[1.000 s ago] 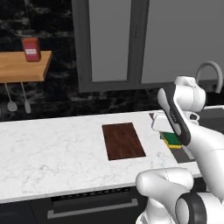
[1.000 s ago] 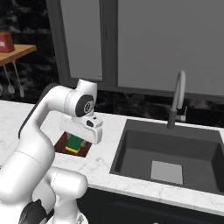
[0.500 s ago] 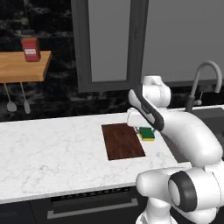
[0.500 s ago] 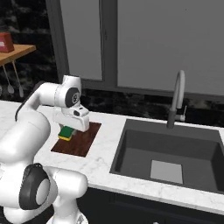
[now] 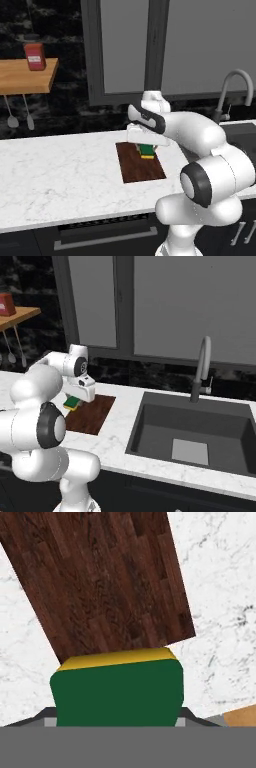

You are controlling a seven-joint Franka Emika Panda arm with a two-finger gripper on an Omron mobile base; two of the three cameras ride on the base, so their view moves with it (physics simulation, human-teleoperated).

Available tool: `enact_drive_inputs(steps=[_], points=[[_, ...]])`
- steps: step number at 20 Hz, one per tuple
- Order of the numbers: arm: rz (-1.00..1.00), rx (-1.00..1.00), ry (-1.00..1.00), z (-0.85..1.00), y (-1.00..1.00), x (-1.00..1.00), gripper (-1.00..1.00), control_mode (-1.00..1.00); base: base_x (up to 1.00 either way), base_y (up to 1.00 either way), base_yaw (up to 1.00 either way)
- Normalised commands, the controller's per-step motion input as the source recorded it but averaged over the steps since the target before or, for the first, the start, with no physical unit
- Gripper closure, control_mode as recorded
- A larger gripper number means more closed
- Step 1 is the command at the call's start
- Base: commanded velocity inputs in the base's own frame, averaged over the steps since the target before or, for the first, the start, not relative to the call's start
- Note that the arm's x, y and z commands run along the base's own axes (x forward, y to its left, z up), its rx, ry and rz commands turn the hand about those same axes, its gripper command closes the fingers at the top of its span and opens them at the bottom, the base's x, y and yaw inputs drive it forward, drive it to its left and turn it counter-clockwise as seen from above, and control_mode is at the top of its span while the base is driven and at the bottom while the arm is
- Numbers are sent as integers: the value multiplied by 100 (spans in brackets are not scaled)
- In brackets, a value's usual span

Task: Pick up the sponge from the counter and clean the cutting board by briefly scrubbing or pressing down on the cutting board. Once finished, release the sponge.

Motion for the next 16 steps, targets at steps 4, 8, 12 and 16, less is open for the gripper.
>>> enact_drive_inputs(steps=[4, 8, 12, 16], points=[[-13, 0, -2, -32, 34, 46, 100, -100, 0, 0, 0], [-6, 0, 2, -16, 16, 52, 100, -100, 0, 0, 0], [0, 0, 7, 0, 1, 76, 100, -100, 0, 0, 0], [0, 0, 1, -5, 0, 75, 100, -100, 0, 0, 0]])
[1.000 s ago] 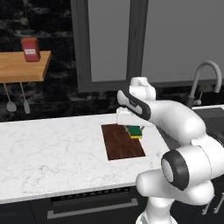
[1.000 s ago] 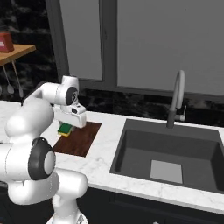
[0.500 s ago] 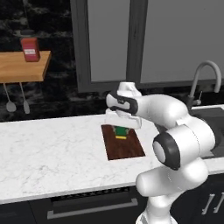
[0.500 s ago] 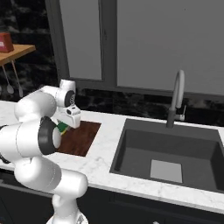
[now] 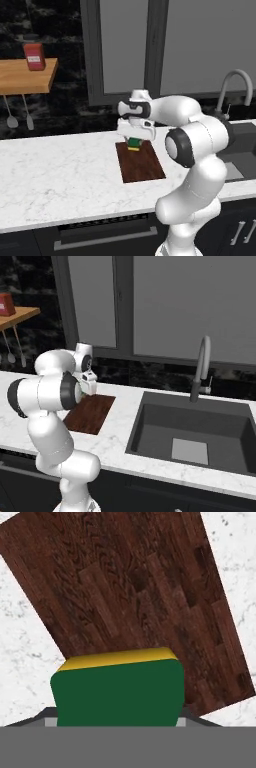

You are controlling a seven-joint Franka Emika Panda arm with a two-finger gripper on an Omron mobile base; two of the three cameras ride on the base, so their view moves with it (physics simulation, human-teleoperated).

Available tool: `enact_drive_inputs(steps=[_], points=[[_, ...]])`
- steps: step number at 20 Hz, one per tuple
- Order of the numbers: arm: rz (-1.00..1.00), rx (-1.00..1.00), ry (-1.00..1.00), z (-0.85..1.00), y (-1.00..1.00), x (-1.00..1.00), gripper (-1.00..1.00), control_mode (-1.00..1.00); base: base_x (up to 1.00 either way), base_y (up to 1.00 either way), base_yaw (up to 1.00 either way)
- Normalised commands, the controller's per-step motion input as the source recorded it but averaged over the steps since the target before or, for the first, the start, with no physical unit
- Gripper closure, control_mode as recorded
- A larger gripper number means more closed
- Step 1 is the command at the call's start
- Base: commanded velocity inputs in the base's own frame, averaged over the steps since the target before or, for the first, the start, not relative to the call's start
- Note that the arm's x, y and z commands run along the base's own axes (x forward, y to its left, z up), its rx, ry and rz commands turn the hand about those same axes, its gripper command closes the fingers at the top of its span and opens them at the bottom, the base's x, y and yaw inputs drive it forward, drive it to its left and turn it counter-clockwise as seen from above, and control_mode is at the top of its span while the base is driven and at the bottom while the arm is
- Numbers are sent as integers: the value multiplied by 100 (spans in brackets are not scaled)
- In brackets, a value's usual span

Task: Pick up the sponge from the counter and clean the cutting board by briefly scrubbing or pressing down on the cutting board. Once finished, release the sponge.

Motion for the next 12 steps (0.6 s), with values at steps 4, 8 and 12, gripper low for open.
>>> enact_drive_inputs(steps=[4, 8, 12], points=[[-1, -1, -2, -29, 26, 40, 100, -100, 0, 0, 0], [-4, 0, -5, -39, 30, 27, 100, -100, 0, 0, 0], [-4, 0, -2, -41, 1, 34, 100, -100, 0, 0, 0]])
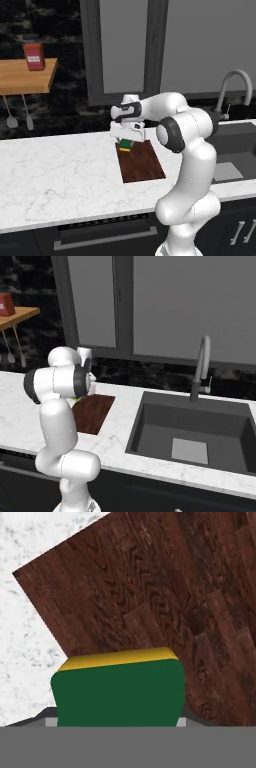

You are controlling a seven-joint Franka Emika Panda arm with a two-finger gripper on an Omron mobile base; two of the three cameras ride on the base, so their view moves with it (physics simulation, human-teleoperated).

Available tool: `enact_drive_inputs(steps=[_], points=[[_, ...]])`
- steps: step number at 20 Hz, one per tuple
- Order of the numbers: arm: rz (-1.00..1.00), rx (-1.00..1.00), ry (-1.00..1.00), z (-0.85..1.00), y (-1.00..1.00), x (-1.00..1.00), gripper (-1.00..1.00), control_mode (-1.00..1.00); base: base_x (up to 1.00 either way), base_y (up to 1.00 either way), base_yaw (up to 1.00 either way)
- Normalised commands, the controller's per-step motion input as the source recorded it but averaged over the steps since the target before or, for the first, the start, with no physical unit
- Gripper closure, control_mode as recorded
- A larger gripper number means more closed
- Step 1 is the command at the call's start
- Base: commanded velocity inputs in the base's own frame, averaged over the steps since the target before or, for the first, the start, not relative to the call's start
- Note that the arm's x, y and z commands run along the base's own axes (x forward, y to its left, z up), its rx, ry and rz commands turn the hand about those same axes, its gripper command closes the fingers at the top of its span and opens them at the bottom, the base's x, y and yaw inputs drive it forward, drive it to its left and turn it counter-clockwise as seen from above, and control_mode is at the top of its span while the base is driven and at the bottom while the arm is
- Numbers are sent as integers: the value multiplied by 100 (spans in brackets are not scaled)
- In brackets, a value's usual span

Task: Pick up the sponge from the counter and clean the cutting board by briefly scrubbing or pressing down on the cutting board. Once finished, release the sponge.

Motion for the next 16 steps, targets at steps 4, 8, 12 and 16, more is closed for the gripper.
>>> enact_drive_inputs(steps=[4, 8, 12, 16], points=[[-3, 0, -1, -48, 0, 21, 100, -100, 0, 0, 0], [-4, 0, 0, -48, 0, 23, 100, -100, 0, 0, 0], [-3, 0, 0, -38, 0, 29, 100, -100, 0, 0, 0], [0, 0, 0, -19, 0, 32, 100, -100, 0, 0, 0]])
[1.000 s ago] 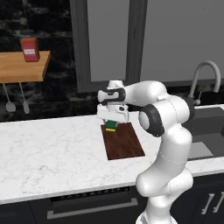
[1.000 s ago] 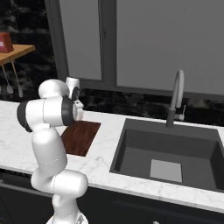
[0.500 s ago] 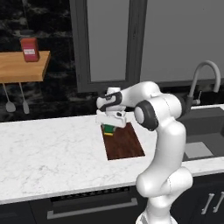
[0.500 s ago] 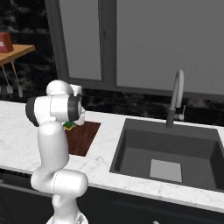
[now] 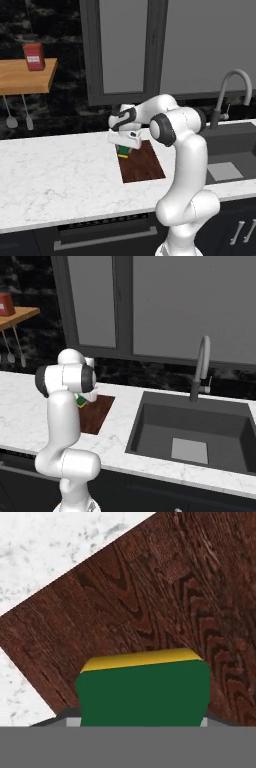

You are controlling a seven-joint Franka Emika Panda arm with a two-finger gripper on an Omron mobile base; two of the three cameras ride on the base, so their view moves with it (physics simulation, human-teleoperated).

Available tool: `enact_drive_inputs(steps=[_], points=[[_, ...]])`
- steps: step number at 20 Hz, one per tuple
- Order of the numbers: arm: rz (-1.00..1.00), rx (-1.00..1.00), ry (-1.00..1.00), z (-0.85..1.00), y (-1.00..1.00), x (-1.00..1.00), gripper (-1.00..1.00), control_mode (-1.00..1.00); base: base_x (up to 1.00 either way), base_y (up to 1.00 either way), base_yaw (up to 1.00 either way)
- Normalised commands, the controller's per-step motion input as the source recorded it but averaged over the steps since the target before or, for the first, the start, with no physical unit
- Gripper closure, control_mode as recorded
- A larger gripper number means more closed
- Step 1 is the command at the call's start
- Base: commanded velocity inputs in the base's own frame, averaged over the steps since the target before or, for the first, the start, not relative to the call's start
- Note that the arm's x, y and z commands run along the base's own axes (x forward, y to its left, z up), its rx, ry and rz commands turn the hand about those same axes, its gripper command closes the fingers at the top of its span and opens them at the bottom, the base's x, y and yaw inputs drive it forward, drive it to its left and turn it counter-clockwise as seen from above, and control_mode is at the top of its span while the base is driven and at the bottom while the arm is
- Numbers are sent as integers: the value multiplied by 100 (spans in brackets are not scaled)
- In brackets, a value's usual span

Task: Pick up the sponge from the counter and clean the cutting board by briefly scrubbing or pressing down on the cutting board. Once finished, release the sponge.

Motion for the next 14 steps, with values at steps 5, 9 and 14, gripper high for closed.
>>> enact_drive_inputs(steps=[5, 9, 14], points=[[0, 0, -1, -16, 0, 50, 100, -100, 0, 0, 0], [0, 0, -5, -33, 0, 50, 100, -100, 0, 0, 0], [0, 0, -5, -36, 0, 52, 100, -100, 0, 0, 0]])
